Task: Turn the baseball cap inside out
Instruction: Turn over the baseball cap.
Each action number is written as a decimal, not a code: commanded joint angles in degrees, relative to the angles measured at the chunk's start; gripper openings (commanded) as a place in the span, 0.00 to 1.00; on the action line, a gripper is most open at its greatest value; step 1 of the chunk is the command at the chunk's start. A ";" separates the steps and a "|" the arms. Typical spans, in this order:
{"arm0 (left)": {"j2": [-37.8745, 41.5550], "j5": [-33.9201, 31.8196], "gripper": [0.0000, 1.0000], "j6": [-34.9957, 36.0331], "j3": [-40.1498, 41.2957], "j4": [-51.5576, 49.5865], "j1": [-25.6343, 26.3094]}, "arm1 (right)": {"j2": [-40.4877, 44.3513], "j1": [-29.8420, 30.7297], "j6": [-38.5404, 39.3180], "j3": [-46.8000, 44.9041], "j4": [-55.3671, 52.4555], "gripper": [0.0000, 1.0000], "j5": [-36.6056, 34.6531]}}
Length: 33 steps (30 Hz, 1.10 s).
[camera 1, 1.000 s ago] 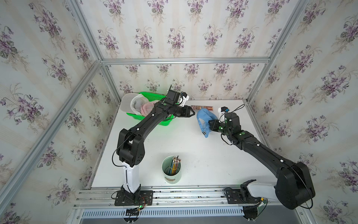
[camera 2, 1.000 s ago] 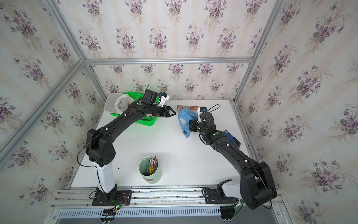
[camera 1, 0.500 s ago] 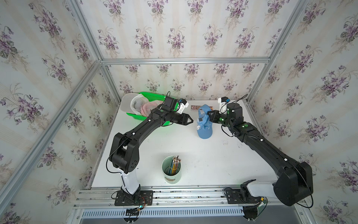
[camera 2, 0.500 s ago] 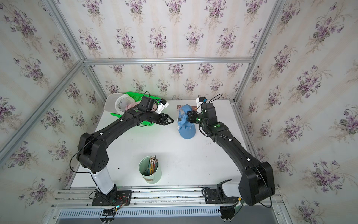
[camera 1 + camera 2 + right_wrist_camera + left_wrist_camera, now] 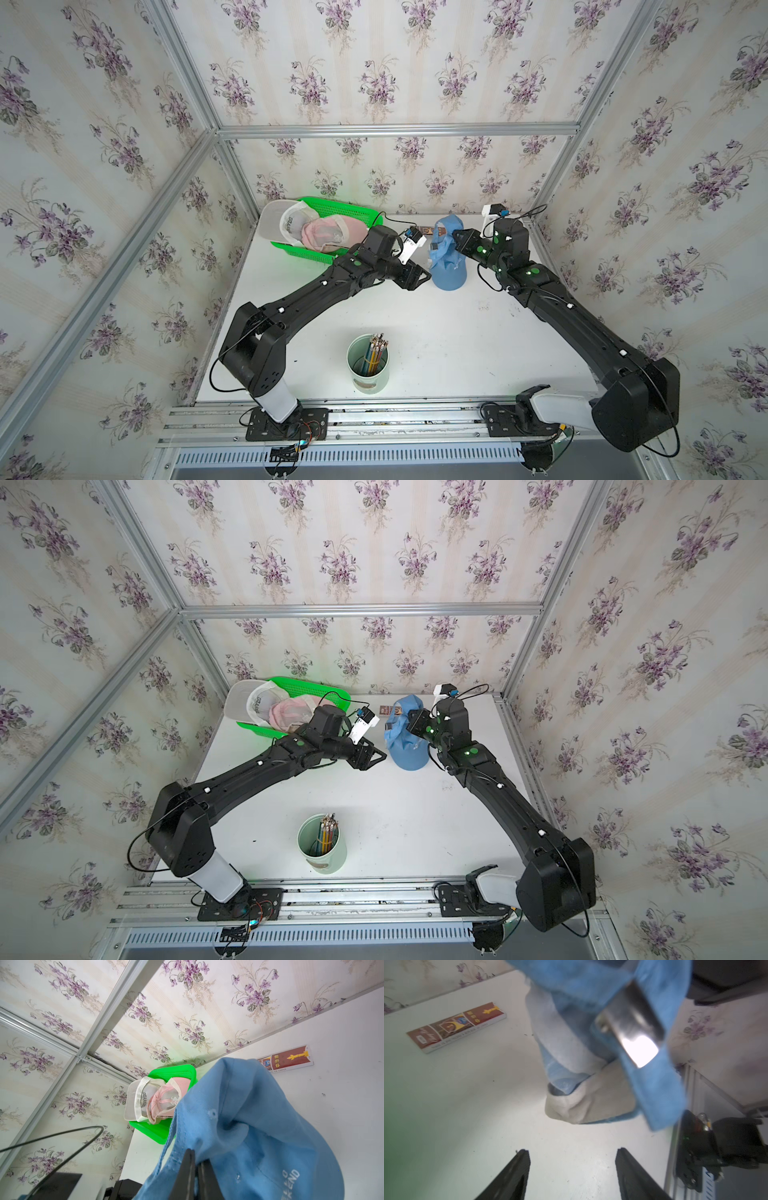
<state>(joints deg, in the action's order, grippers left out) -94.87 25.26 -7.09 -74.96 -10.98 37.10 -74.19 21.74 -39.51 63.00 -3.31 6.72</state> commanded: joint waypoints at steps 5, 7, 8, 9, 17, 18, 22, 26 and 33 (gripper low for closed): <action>-1.23 -14.20 0.70 3.31 -0.63 11.59 2.10 | -0.21 0.58 -4.04 0.83 3.54 0.00 1.94; -2.38 -14.02 0.70 4.36 -1.78 12.36 2.10 | 0.06 0.76 -4.19 0.07 3.96 0.00 2.15; -2.73 -14.07 0.70 4.56 -2.12 12.68 2.16 | 0.10 0.72 -4.47 -0.22 4.20 0.00 2.41; -3.07 -13.77 0.70 4.65 -2.33 13.34 2.14 | 0.19 0.76 -4.52 -0.42 4.42 0.00 2.72; -1.62 -20.80 0.69 9.18 3.81 24.27 7.19 | -0.98 0.73 -5.84 -0.17 5.45 0.00 2.46; -1.39 -22.24 0.69 9.65 4.85 25.78 7.81 | -1.25 0.68 -6.14 0.00 5.59 0.00 2.33; -0.58 -26.85 0.69 9.68 8.07 30.40 8.43 | -2.20 0.59 -6.65 0.70 6.28 0.00 2.71; -0.94 -29.19 0.67 11.85 8.66 33.61 8.24 | -2.96 0.66 -6.37 1.43 6.41 0.00 6.31; -1.65 -22.12 0.34 14.52 4.74 32.37 6.85 | -2.48 1.09 -4.65 -0.79 5.95 0.00 9.73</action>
<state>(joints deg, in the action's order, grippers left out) -96.55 -1.17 5.63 -68.86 18.96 44.42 -76.97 22.68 -45.63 62.74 1.48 14.41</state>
